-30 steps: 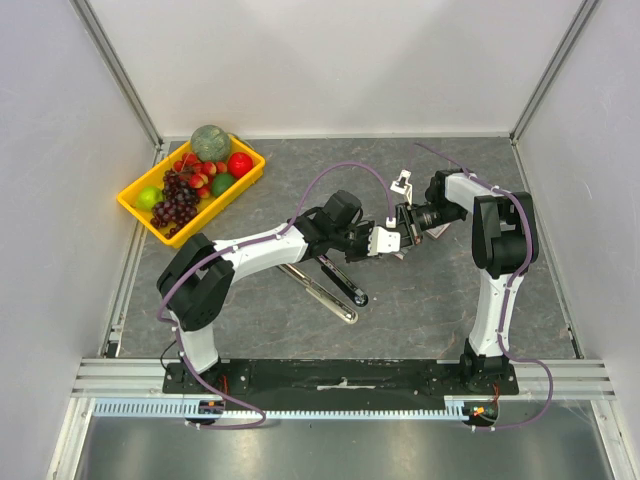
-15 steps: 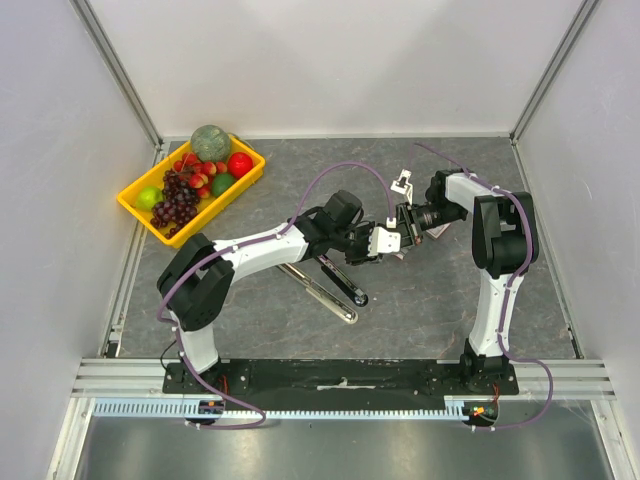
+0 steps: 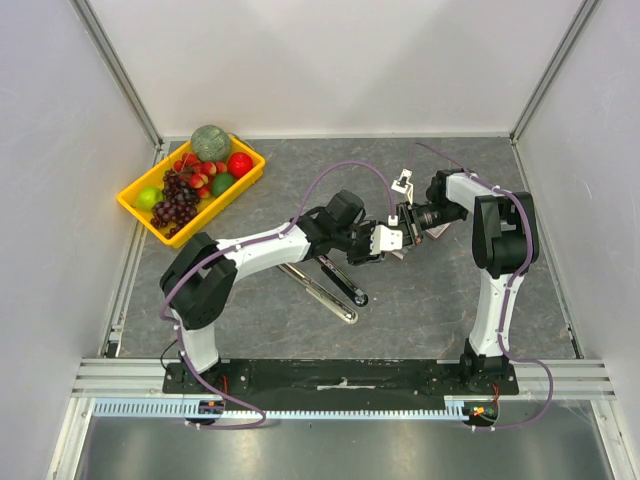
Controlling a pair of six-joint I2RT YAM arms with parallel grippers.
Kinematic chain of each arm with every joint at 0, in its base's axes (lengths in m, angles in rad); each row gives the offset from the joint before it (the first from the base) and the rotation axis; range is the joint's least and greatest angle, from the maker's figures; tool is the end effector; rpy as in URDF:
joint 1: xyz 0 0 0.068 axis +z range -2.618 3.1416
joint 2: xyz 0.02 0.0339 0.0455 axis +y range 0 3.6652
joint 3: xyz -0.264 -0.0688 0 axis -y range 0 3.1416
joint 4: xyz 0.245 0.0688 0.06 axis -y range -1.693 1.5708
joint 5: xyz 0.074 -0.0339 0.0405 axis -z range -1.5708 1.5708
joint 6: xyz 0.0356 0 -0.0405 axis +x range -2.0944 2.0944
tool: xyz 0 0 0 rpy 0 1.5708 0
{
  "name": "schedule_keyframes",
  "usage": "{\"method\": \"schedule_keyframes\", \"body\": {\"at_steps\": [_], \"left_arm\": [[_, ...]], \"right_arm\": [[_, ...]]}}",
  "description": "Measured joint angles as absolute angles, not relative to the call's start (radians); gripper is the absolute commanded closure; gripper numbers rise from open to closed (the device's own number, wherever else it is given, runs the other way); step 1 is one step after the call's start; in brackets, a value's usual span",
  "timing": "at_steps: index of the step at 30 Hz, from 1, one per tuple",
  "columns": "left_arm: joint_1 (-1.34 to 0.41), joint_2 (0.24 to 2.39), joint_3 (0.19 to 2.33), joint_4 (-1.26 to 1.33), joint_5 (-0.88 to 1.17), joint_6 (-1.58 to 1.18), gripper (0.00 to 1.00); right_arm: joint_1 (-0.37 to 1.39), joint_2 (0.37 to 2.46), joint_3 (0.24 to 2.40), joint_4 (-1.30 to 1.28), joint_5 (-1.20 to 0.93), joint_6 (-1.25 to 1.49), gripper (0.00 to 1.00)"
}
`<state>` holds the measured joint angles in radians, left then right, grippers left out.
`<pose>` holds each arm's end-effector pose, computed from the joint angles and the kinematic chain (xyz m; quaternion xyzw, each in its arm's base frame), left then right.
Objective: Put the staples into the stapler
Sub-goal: Pick up the staple from the center of the board.
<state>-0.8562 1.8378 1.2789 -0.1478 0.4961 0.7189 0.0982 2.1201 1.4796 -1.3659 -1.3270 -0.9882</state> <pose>0.2554 -0.3203 0.2207 0.6964 0.5483 -0.2503 0.3897 0.3502 0.0692 0.1655 -0.2837 0.7273 0.6160 0.1052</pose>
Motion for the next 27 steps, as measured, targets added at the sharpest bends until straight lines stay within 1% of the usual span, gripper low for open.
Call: {"method": "schedule_keyframes", "body": {"at_steps": [2, 6, 11, 14, 16, 22, 27], "left_arm": [[-0.856, 1.840, 1.280, -0.147, 0.493, 0.713, 0.52], [-0.856, 1.840, 1.283, -0.147, 0.491, 0.707, 0.60], [-0.854, 1.841, 1.290, -0.152, 0.491, 0.707, 0.66], [-0.853, 1.845, 1.295, -0.155, 0.491, 0.707, 0.71], [-0.852, 1.849, 1.298, -0.155, 0.492, 0.707, 0.76], [-0.852, 1.853, 1.301, -0.161, 0.499, 0.707, 0.85], [-0.850, 1.853, 1.301, -0.166, 0.505, 0.707, 0.89]], "right_arm": [[0.098, 2.120, 1.480, -1.365, -1.327, -0.988, 0.87], [0.099, 2.120, 1.480, -1.366, -1.327, -0.988, 0.86], [0.099, 2.120, 1.479, -1.371, -1.327, -0.987, 0.86], [0.099, 2.120, 1.479, -1.371, -1.324, -0.987, 0.86], [0.099, 2.120, 1.479, -1.372, -1.321, -0.987, 0.86], [0.099, 2.120, 1.479, -1.375, -1.309, -0.979, 0.80], [0.099, 2.120, 1.479, -1.377, -1.307, -0.974, 0.79]]}}
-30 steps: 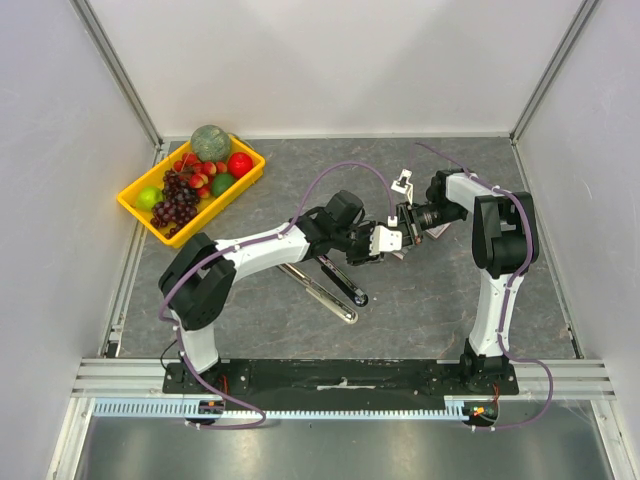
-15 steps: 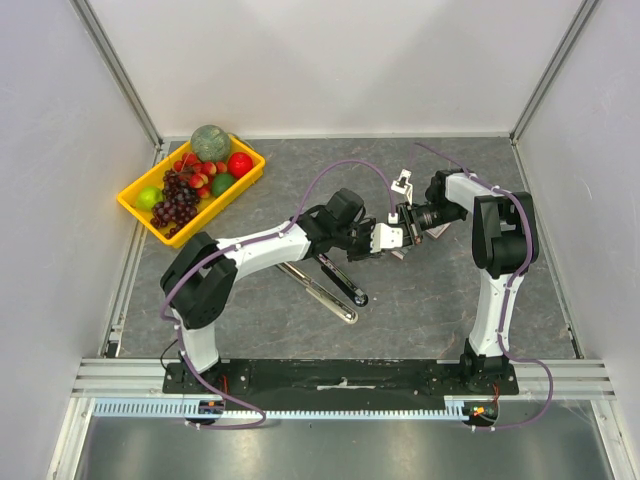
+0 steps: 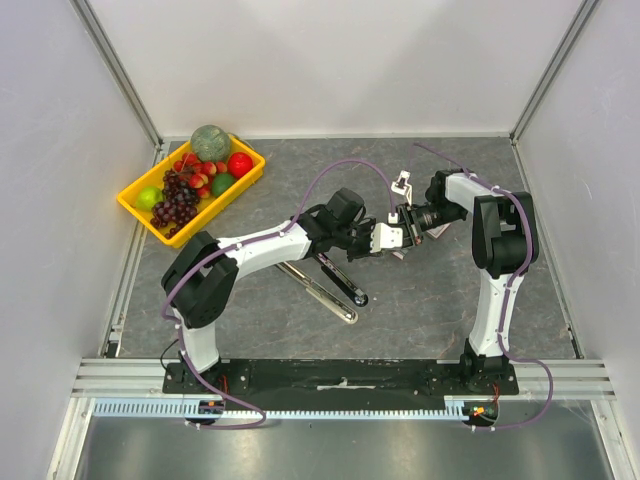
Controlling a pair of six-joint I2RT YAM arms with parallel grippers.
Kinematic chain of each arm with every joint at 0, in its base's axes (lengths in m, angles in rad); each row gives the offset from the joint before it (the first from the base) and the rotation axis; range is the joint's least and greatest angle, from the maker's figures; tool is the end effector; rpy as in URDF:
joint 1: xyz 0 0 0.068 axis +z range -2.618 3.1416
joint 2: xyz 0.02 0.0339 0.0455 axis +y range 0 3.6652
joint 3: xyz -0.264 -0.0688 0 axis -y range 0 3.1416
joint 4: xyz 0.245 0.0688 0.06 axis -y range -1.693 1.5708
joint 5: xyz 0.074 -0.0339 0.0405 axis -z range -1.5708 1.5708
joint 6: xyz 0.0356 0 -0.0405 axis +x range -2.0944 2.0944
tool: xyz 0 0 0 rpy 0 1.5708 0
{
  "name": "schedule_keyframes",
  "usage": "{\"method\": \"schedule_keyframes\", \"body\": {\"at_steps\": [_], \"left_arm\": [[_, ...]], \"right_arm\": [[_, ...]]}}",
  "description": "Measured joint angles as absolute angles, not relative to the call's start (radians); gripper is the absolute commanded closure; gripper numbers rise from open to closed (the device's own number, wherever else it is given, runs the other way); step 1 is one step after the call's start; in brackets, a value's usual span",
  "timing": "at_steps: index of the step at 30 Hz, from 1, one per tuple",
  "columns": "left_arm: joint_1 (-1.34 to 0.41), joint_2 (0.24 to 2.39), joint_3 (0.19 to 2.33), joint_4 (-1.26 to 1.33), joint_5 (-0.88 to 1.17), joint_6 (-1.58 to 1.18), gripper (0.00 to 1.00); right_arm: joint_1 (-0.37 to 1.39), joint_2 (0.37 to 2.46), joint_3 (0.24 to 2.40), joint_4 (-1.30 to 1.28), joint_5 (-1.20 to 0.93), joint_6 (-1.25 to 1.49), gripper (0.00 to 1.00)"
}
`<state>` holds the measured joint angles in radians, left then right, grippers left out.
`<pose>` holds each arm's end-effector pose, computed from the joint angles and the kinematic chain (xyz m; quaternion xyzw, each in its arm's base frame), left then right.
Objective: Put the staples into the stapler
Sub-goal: Pick up the staple from the center of the board.
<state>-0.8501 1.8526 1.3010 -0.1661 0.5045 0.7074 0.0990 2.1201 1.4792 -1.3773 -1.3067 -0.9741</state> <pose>0.2594 -0.3215 0.2206 0.6927 0.5550 -0.2552 0.3834 0.3489 0.0692 0.1652 -0.2799 0.7344 0.6115 0.0916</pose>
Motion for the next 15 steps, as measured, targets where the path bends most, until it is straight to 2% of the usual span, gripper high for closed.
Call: {"method": "schedule_keyframes", "body": {"at_steps": [6, 15], "left_arm": [[-0.849, 1.853, 1.301, -0.167, 0.511, 0.706, 0.96], [-0.848, 1.853, 1.297, -0.164, 0.526, 0.653, 0.98]], "right_arm": [[0.099, 2.120, 1.479, -1.378, -1.304, -0.960, 0.76], [0.083, 2.120, 1.480, -1.392, -1.317, -0.946, 0.73]]}}
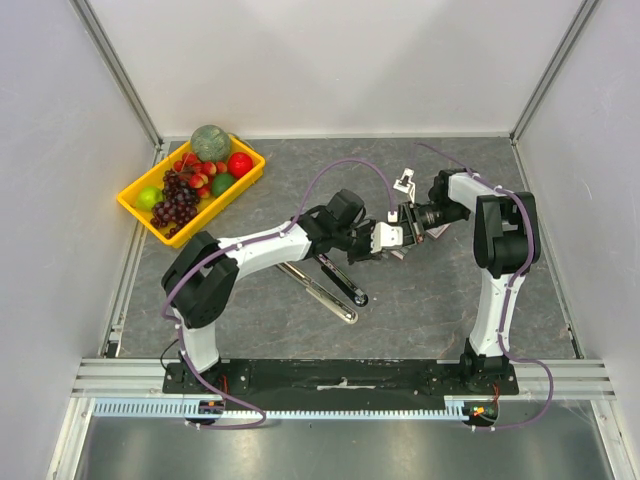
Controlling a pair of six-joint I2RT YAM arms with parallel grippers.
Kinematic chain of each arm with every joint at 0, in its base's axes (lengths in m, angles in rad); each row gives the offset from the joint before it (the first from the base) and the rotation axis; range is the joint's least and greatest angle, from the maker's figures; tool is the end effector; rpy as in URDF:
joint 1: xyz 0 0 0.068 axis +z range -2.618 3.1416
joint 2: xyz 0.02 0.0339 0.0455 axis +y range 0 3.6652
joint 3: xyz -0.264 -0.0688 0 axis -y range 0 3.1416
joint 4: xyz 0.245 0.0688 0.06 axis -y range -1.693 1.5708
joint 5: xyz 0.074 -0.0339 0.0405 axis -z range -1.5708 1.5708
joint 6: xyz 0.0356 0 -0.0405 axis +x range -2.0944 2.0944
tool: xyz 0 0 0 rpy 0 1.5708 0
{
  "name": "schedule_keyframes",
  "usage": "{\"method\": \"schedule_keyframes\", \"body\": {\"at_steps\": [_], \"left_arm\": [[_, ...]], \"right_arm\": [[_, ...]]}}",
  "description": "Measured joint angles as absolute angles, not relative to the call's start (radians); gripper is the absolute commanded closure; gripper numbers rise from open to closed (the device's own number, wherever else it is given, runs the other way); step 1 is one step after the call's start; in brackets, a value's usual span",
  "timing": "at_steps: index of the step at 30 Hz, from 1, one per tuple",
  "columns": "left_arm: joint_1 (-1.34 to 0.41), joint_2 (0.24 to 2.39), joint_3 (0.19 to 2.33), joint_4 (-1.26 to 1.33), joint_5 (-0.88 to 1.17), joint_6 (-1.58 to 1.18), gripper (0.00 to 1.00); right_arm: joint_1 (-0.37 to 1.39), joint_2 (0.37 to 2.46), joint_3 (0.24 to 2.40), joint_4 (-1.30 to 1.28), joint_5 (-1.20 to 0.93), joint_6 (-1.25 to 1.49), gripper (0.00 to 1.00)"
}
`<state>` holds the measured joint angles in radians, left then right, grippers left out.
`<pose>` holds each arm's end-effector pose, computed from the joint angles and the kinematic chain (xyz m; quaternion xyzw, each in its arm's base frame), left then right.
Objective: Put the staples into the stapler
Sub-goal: Pick up the staple from the center of the board.
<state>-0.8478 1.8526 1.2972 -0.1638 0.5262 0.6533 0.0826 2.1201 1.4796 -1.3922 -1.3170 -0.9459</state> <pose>0.2592 -0.3208 0.2199 0.6783 0.5698 -0.2745 0.3740 0.3491 0.0635 0.1661 -0.2567 0.7392 0.6168 0.0848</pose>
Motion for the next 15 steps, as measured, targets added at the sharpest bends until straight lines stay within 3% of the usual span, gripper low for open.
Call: {"method": "schedule_keyframes", "body": {"at_steps": [15], "left_arm": [[-0.866, 1.853, 1.289, -0.169, 0.529, 0.473, 0.98]], "right_arm": [[0.056, 2.116, 1.510, -1.365, -1.326, -0.976, 0.63]]}}
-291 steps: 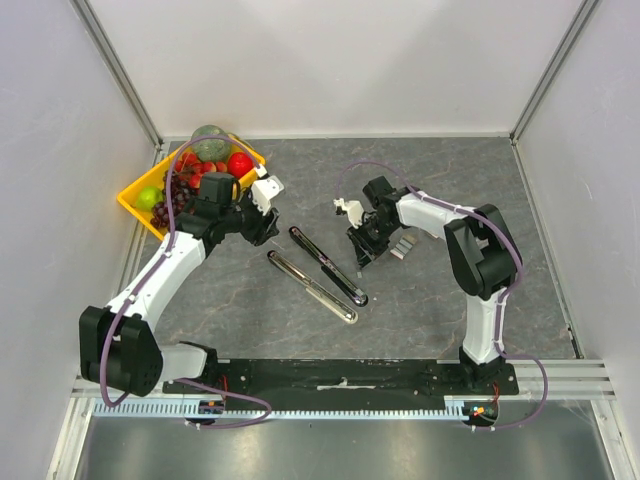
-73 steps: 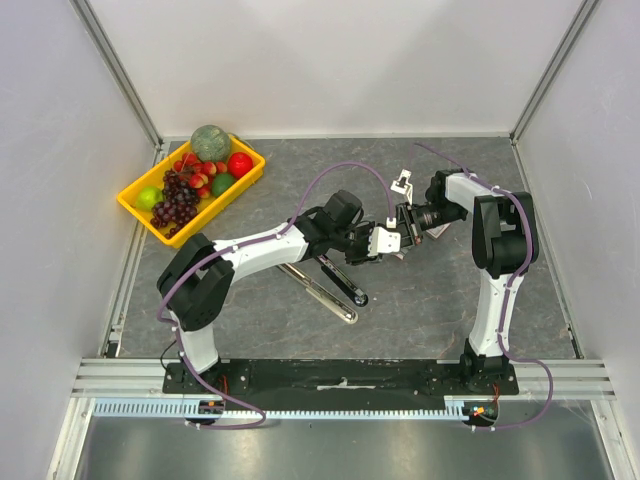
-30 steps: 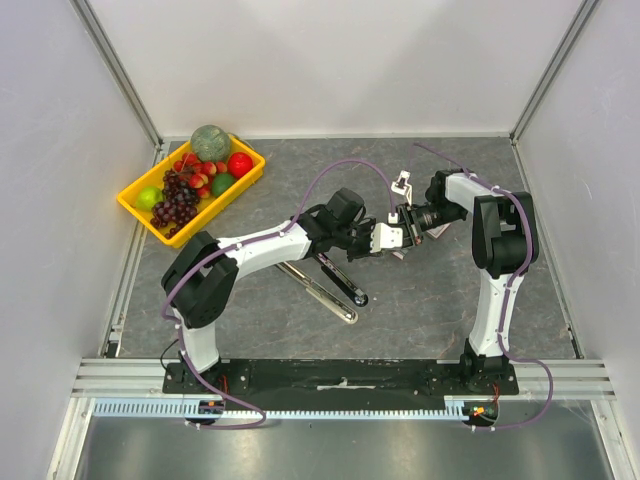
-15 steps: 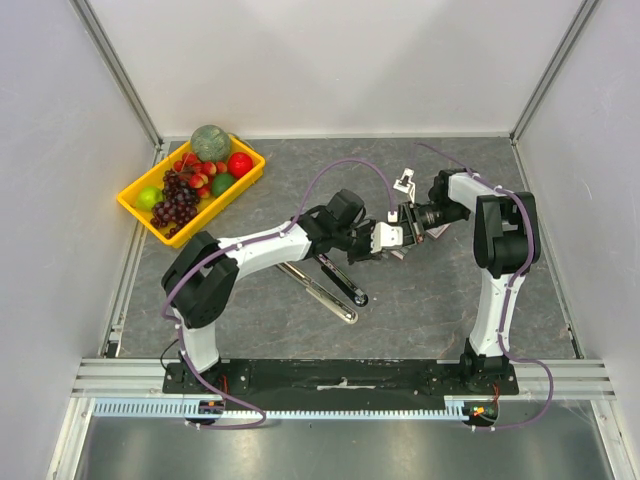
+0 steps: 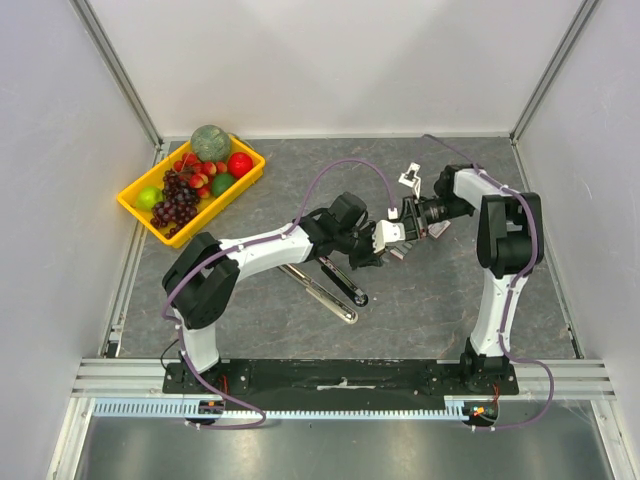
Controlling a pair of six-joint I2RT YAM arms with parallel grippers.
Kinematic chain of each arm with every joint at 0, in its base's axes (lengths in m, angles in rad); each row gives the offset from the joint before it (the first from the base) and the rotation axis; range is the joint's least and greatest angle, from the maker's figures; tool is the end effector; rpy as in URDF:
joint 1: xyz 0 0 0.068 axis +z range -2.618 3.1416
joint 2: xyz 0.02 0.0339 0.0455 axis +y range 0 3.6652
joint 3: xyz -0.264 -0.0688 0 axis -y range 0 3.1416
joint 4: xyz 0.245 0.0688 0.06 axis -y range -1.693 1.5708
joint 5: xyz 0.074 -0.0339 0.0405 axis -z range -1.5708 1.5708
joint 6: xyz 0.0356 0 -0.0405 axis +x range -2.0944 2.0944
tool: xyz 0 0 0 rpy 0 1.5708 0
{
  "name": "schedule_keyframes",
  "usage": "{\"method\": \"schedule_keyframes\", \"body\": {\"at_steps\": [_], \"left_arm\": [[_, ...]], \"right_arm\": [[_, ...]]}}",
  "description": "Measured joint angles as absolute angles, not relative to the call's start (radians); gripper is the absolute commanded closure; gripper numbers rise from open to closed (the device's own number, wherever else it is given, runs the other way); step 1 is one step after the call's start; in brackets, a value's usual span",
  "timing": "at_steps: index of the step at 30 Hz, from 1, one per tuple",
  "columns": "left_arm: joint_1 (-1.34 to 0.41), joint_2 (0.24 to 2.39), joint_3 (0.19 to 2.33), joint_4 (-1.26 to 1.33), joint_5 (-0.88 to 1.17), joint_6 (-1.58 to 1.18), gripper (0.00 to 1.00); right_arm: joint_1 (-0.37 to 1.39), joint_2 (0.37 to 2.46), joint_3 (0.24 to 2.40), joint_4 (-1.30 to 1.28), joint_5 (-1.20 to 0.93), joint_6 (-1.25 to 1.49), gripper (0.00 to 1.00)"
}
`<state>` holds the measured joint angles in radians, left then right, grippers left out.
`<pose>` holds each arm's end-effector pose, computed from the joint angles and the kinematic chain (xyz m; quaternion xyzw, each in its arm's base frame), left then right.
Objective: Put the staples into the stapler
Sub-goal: Pick up the staple from the center of the board.
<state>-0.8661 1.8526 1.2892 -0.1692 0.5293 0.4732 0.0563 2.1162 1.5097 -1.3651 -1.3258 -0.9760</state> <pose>0.2522 -0.3243 0.2169 0.6307 0.6252 -0.3110 0.3386 0.3577 0.0548 0.1728 -0.2747 0.7323 0.6101 0.1271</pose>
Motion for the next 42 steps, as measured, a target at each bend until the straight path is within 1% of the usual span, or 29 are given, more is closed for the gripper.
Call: {"method": "schedule_keyframes", "body": {"at_steps": [3, 7, 11, 17, 22, 25, 26, 29, 33, 36, 42], "left_arm": [[-0.866, 1.853, 1.289, -0.187, 0.525, 0.443, 0.98], [-0.866, 1.851, 1.289, -0.205, 0.524, 0.404, 0.98], [-0.866, 1.843, 1.289, -0.217, 0.524, 0.371, 0.98], [-0.866, 1.837, 1.297, -0.247, 0.524, 0.322, 0.98], [-0.861, 1.838, 1.324, -0.273, 0.530, 0.274, 0.98], [-0.857, 1.839, 1.350, -0.290, 0.537, 0.244, 0.98], [-0.853, 1.840, 1.356, -0.292, 0.539, 0.234, 0.98], [-0.847, 1.843, 1.375, -0.303, 0.558, 0.210, 0.98], [-0.841, 1.871, 1.401, -0.310, 0.584, 0.179, 0.98], [-0.838, 1.903, 1.417, -0.317, 0.609, 0.155, 0.98], [-0.823, 1.971, 1.468, -0.340, 0.673, 0.089, 0.98]], "right_arm": [[0.035, 2.083, 1.522, -1.358, -1.283, -1.011, 0.62], [0.017, 1.989, 1.528, -1.356, -1.185, -1.057, 0.59], [0.016, 1.857, 1.506, -1.305, -1.025, -1.020, 0.57], [0.020, 1.583, 1.342, -1.114, -0.719, -0.961, 0.55], [0.020, 1.334, 1.129, -0.945, -0.577, -0.989, 0.52], [0.020, 1.182, 0.993, -0.854, -0.539, -1.044, 0.49], [0.020, 1.130, 0.947, -0.825, -0.534, -1.068, 0.46], [0.020, 1.008, 0.853, -0.776, -0.559, -1.131, 0.46], [0.029, 0.973, 0.842, -0.752, -0.650, -1.183, 0.44], [0.070, 0.973, 0.837, -0.726, -0.672, -1.202, 0.44], [0.276, 0.972, 0.791, -0.641, -0.604, -1.197, 0.44]]}}
